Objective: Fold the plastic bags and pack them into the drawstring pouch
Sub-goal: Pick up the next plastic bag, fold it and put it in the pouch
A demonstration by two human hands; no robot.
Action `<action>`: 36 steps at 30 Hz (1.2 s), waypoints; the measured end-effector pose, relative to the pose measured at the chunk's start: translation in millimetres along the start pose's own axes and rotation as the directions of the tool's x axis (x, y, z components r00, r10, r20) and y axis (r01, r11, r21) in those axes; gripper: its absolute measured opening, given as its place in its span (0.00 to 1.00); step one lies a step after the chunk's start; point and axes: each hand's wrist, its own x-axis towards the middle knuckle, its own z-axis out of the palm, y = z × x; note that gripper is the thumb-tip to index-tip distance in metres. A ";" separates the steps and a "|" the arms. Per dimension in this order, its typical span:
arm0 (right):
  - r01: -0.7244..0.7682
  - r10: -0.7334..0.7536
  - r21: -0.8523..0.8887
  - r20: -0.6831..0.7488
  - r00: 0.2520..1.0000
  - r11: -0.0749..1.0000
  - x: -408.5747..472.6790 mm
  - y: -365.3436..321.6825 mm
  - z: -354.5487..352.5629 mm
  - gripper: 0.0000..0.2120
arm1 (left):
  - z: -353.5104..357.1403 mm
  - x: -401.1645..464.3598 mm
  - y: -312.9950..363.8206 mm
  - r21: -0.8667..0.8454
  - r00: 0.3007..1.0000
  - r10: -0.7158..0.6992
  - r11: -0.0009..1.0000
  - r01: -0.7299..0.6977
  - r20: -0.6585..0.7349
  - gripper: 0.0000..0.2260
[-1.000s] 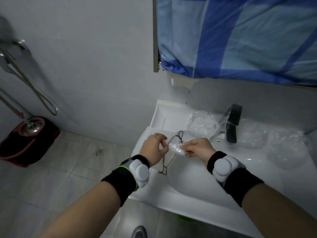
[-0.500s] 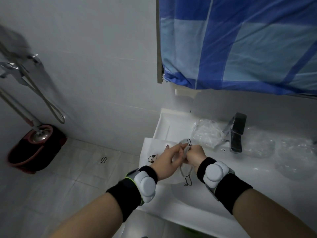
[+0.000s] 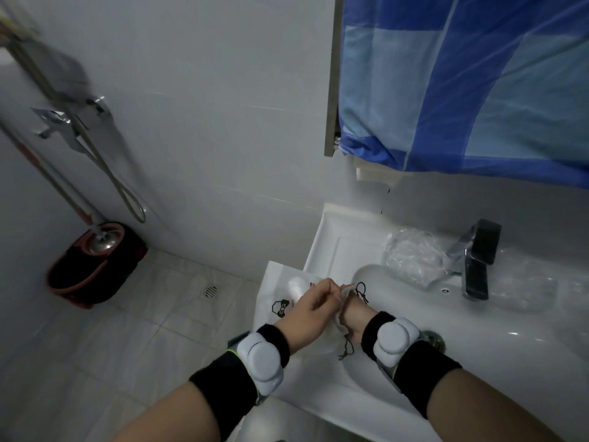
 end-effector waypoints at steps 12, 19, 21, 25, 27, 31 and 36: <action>-0.105 0.102 0.080 0.032 0.994 0.991 26.0 21.9 17.0 0.15 | -26.0 2.1 -22.4 -0.039 0.995 -0.090 0.995 0.088 -0.034 0.10; -0.176 0.167 0.052 0.148 0.975 0.983 18.6 26.1 -3.4 0.09 | -25.3 16.4 -60.2 0.000 0.984 -0.172 0.985 0.172 -0.038 0.09; -0.257 0.250 0.042 0.126 0.960 0.966 17.2 33.8 -18.3 0.06 | -18.9 20.4 -71.0 -0.023 0.980 -0.197 0.980 0.197 -0.014 0.10; -0.338 0.334 0.005 0.132 0.933 0.941 10.1 50.3 -44.6 0.08 | -6.8 30.7 -87.4 -0.056 0.977 -0.211 0.976 0.212 0.031 0.10; -0.351 0.360 -0.083 0.142 0.922 0.933 5.8 52.3 -48.3 0.06 | -5.3 34.0 -92.1 -0.069 0.979 -0.205 0.976 0.205 0.014 0.09; -0.373 0.400 -0.199 0.120 0.909 0.906 -7.2 62.3 -62.4 0.10 | 8.7 39.6 -99.1 -0.036 0.982 -0.189 0.981 0.190 0.029 0.11; -0.339 0.339 -0.026 0.013 0.941 0.941 -12.8 64.2 -80.4 0.11 | 11.5 38.8 -114.9 0.171 0.966 -0.252 0.956 0.239 0.061 0.10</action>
